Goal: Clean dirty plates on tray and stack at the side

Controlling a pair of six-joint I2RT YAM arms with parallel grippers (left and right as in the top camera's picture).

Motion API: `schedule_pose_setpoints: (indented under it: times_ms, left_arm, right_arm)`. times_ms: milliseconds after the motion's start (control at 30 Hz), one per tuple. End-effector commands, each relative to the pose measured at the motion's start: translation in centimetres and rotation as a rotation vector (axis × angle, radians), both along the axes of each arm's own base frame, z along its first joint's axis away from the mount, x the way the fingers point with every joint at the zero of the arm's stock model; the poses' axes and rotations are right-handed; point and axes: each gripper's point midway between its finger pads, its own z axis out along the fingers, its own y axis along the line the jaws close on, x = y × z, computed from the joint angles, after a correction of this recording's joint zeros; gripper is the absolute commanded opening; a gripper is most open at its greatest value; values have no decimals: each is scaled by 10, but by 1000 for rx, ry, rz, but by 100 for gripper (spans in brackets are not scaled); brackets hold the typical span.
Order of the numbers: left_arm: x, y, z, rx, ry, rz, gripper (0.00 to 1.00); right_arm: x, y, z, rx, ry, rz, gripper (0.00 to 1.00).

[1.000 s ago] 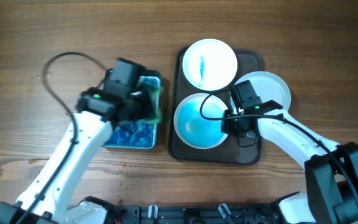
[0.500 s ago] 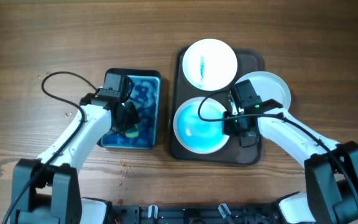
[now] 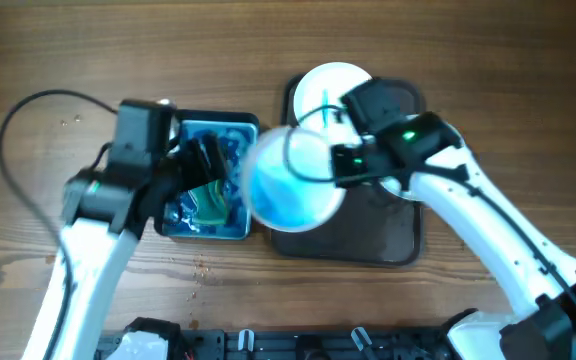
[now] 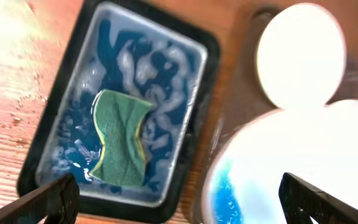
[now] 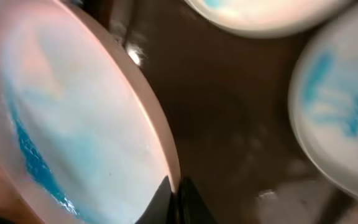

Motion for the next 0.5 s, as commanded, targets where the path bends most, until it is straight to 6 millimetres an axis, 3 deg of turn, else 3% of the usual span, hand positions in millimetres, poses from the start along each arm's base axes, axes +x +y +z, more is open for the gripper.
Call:
schedule_pose_setpoints:
  times_ms: [0, 233, 367, 467]
  left_arm:
    - [-20, 3, 44, -46, -132, 12, 100]
    - [-60, 28, 87, -69, -300, 145, 100]
    - [-77, 46, 93, -29, -339, 215, 100]
    - [-89, 59, 86, -1, -305, 286, 100]
  right_arm:
    - [16, 50, 27, 45, -184, 33, 4]
    - [41, 108, 16, 59, -356, 38, 4]
    - [54, 120, 1, -39, -462, 15, 4]
    - [58, 121, 1, -138, -562, -4, 4]
